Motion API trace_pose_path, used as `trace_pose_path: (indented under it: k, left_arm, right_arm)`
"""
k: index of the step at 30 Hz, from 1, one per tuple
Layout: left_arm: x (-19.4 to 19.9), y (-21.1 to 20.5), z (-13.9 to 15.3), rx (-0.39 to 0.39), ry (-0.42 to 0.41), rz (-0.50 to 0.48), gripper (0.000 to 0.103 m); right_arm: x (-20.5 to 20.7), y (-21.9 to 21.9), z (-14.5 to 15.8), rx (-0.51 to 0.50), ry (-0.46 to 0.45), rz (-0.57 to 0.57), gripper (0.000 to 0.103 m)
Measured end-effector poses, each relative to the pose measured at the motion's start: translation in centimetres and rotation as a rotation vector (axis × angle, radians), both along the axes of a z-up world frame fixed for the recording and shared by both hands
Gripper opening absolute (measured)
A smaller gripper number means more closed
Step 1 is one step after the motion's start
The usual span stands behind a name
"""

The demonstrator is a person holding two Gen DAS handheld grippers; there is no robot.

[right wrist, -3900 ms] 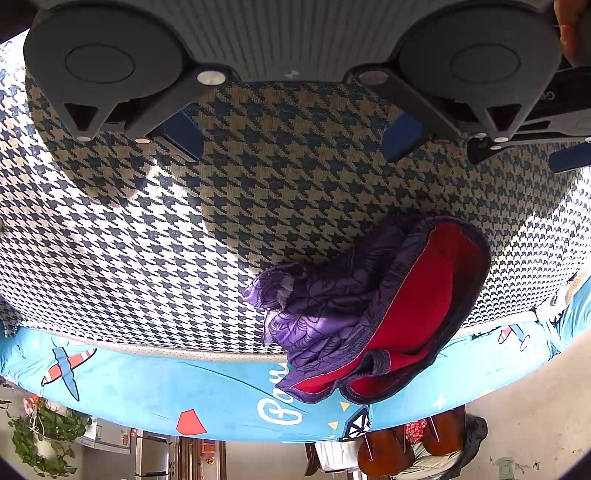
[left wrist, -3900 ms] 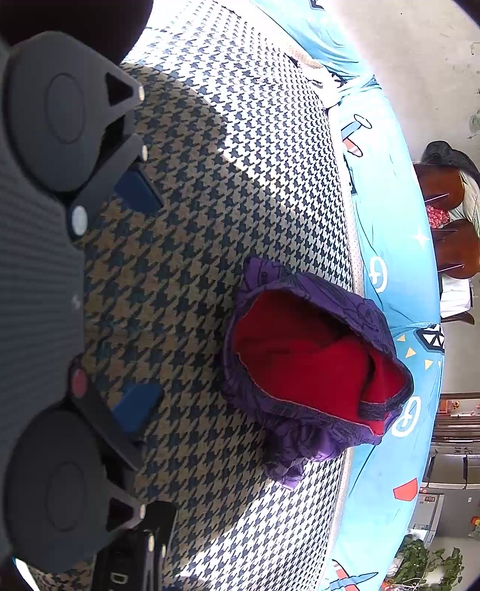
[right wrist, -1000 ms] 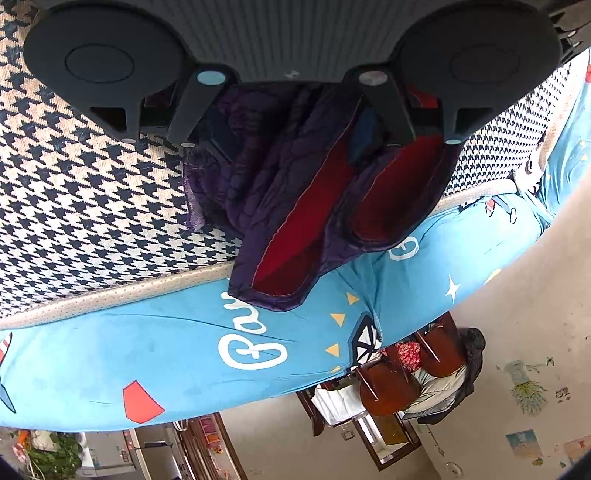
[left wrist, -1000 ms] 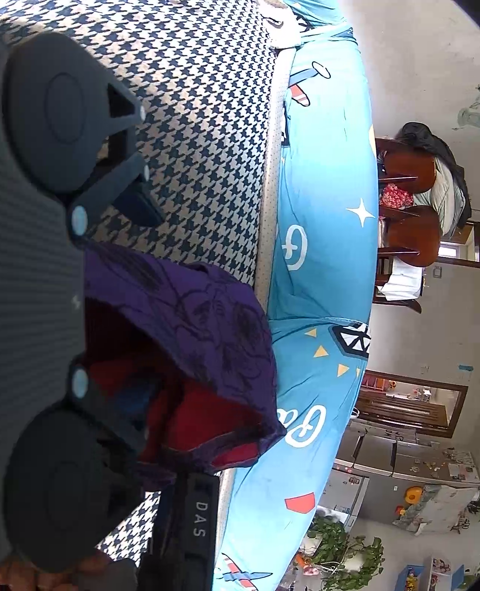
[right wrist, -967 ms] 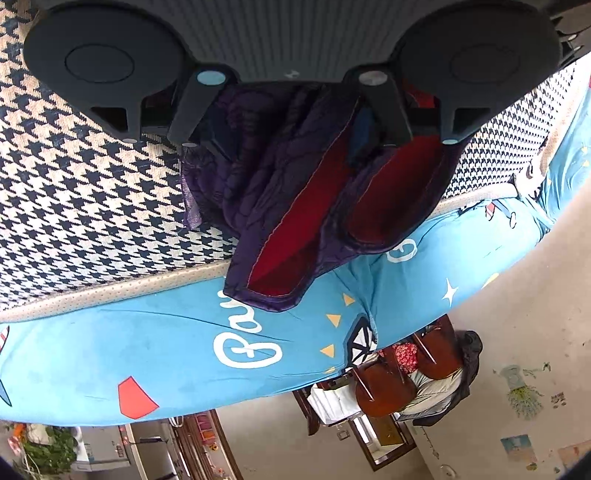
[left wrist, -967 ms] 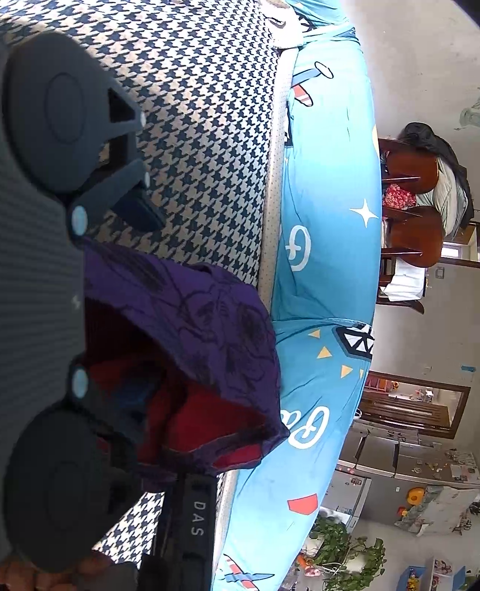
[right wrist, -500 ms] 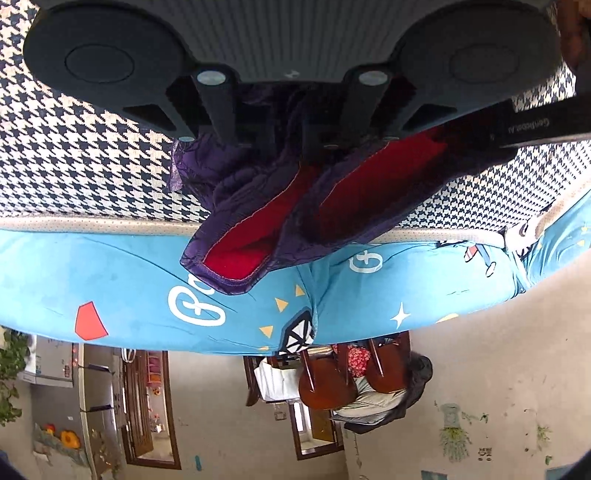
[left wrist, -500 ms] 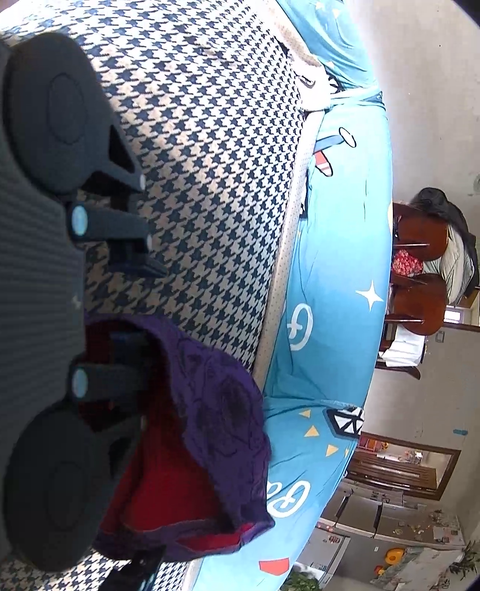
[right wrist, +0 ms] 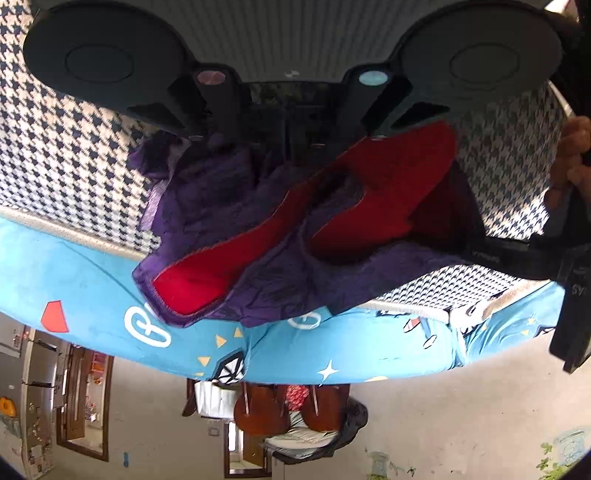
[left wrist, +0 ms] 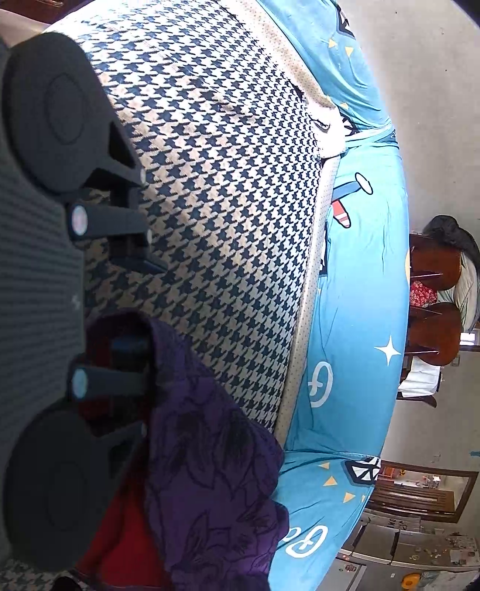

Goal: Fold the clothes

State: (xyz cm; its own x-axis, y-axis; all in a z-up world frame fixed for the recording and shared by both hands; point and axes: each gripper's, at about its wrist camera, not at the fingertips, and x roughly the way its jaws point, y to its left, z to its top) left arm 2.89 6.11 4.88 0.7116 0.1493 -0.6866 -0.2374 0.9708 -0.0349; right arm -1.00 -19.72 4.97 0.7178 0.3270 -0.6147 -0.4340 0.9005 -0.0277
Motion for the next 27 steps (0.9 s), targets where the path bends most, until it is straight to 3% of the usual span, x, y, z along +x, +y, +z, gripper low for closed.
trace_pose_path:
  k: [4, 6, 8, 11, 14, 18, 22, 27]
  left_arm:
    - [-1.0, 0.3, 0.1, -0.078, -0.010, -0.071, 0.039]
    - [-1.8, -0.3, 0.8, -0.073, -0.059, -0.102, 0.050]
    - [-2.7, -1.0, 1.8, -0.073, -0.119, -0.135, 0.071]
    - [-3.7, -2.5, 3.4, -0.056, -0.213, -0.194, 0.080]
    - [-3.7, -3.9, 4.4, -0.059, -0.270, -0.237, 0.089]
    - [-2.3, -5.6, 4.6, -0.133, -0.262, -0.288, 0.090]
    - [-1.1, -7.1, 4.5, -0.159, -0.255, -0.302, 0.100]
    - [0.4, -7.9, 4.2, -0.195, -0.241, -0.293, 0.102]
  right_arm:
    - [-1.3, 0.3, -0.7, -0.033, 0.002, 0.038, 0.006]
    - [-1.1, -0.2, -0.4, -0.019, -0.004, 0.017, 0.006]
    - [-0.9, -0.7, -0.1, -0.005, -0.011, -0.003, 0.006]
    - [-0.6, -1.6, 0.9, 0.041, -0.025, -0.041, 0.007]
    - [-0.1, -2.5, 1.9, 0.095, -0.043, -0.091, 0.018]
    - [1.2, -3.8, 2.4, 0.162, -0.043, -0.189, 0.048]
    - [2.4, -4.6, 2.4, 0.243, -0.006, -0.240, 0.052]
    - [3.7, -4.5, 2.1, 0.328, 0.019, -0.267, 0.067]
